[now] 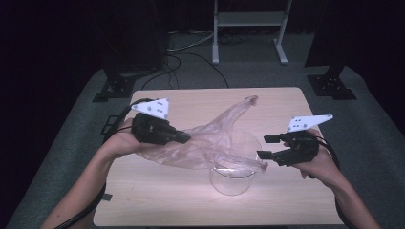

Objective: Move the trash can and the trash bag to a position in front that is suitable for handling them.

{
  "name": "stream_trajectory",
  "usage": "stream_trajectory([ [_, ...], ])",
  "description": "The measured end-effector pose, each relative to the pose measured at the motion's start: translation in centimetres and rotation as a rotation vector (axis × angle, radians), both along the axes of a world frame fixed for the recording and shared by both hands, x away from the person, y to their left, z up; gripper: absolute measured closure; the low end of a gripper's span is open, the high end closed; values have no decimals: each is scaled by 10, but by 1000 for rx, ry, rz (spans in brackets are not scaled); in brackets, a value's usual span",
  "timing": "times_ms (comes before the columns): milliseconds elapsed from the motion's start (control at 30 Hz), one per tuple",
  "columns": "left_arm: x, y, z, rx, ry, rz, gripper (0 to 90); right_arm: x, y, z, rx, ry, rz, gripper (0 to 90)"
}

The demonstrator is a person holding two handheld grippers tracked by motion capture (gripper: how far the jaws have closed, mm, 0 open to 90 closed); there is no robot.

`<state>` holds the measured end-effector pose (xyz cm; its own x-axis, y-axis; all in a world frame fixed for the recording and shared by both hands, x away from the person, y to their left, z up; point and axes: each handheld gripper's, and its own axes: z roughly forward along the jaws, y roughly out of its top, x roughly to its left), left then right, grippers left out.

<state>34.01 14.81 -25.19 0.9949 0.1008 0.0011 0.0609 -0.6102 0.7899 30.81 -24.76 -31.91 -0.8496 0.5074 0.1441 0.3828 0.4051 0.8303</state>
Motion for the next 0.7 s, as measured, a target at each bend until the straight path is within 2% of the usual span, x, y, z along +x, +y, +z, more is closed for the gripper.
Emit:
stream_trajectory([
  [33,0,0,0,0,0,0,883,0,0,0,0,0,0,329],
  [67,3,-13,2,-12,2,-16,883,-1,5,2,-15,-16,25,328],
  [133,5,-19,3,-15,0,-27,883,-2,6,3,-13,-19,32,328],
  [167,9,-34,5,-13,0,-42,882,-3,9,7,-1,-31,47,333],
  [200,11,-42,5,-14,1,-53,883,-3,9,8,4,-36,49,334],
  [300,17,-63,6,-2,2,-81,883,-3,9,12,27,-48,60,351],
  [333,17,-63,6,-2,2,-81,883,-3,9,12,27,-48,60,351],
  [400,21,-80,4,9,4,-100,883,-4,7,15,35,-57,72,360],
  [467,22,-85,3,8,8,-104,882,-4,5,16,32,-57,71,365],
  [533,26,-97,1,18,12,-116,882,-4,0,17,26,-54,67,369],
  [700,33,-122,-4,8,26,-136,876,-6,-16,24,26,-64,36,367],
])
